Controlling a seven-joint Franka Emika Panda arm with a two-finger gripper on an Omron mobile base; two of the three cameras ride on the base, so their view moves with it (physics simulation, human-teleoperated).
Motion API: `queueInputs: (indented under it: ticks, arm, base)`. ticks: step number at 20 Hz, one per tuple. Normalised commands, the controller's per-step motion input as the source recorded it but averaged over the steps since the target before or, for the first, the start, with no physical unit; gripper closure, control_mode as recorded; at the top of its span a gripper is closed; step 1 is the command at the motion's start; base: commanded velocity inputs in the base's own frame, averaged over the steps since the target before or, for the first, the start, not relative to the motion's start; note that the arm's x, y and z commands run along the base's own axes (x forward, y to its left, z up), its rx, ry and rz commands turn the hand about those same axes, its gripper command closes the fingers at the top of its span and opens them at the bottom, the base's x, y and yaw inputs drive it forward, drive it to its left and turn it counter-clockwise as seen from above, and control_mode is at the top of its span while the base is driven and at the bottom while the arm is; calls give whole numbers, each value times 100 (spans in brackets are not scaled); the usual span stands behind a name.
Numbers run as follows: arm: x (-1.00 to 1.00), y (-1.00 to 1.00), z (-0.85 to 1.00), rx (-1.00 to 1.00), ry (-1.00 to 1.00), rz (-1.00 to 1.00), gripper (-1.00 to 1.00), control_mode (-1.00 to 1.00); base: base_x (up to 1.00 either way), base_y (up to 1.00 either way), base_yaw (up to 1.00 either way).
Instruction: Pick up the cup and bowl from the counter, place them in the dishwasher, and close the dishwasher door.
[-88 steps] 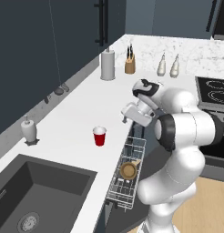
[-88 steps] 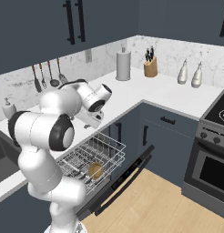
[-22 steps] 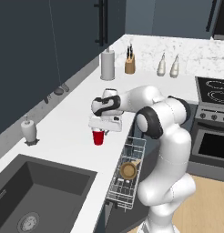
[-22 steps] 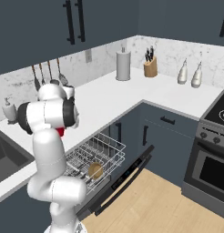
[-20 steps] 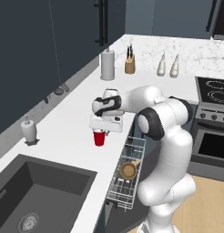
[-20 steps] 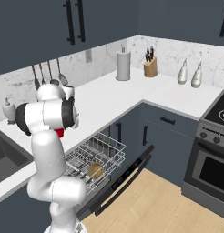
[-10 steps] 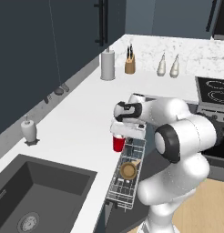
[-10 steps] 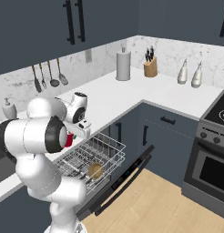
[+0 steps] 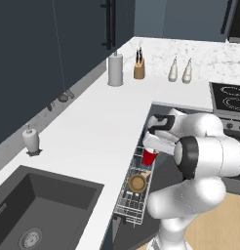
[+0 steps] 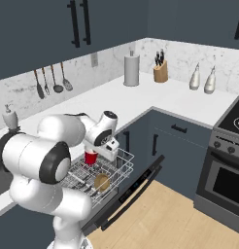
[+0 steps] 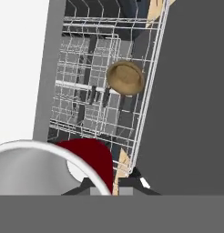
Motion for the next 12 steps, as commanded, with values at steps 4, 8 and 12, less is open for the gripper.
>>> queueInputs:
  ticks: [4,8,12]
  arm:
    - [33,-58,-11,2,0,2,100,-100]
    - [43,-38,-26,0,0,7,100,-100]
    - [47,-33,-33,0,-1,11,100,-100]
  base:
    - [0,0,0]
    - [0,0,0]
    - [0,0,0]
